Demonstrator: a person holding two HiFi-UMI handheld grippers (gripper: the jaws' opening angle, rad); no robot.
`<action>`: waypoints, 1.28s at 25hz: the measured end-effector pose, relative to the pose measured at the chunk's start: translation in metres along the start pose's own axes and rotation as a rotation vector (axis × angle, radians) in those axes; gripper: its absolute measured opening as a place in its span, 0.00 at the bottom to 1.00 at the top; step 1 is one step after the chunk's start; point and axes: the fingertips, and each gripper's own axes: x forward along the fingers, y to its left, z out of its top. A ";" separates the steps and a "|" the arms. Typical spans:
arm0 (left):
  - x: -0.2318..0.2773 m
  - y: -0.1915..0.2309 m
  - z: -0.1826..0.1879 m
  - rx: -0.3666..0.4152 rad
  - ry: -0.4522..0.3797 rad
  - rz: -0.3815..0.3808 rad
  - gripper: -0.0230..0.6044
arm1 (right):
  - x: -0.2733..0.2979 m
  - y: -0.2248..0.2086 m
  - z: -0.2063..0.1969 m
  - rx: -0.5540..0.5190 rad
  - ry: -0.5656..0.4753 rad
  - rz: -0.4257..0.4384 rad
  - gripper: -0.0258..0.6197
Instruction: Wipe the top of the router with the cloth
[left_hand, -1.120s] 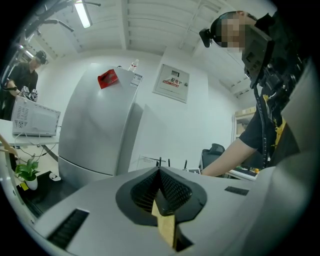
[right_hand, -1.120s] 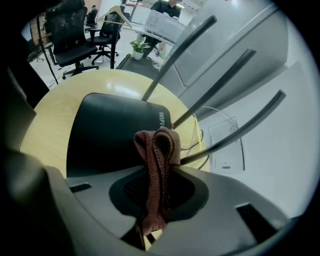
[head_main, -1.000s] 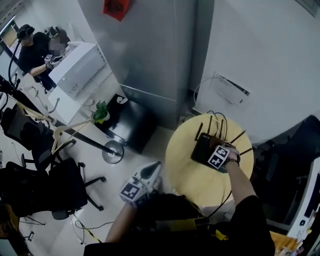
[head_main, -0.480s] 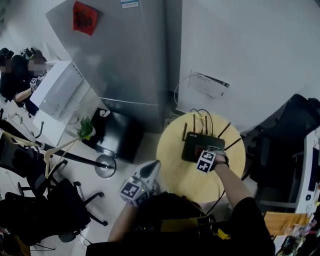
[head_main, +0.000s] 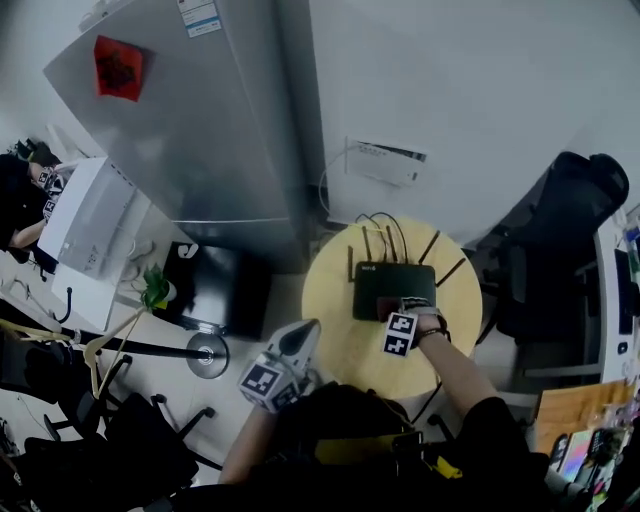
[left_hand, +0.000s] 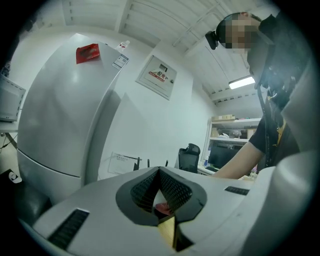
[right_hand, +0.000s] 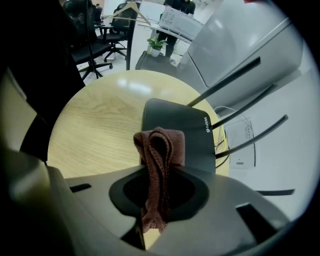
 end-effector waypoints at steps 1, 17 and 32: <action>0.002 0.000 0.001 0.000 -0.002 -0.010 0.04 | -0.001 0.003 0.000 0.007 -0.001 0.000 0.14; 0.030 -0.006 0.011 0.008 -0.006 -0.138 0.04 | -0.013 0.029 -0.002 0.061 -0.034 0.072 0.14; 0.034 -0.008 0.010 -0.002 0.007 -0.104 0.04 | -0.048 0.009 -0.007 0.100 -0.145 0.119 0.14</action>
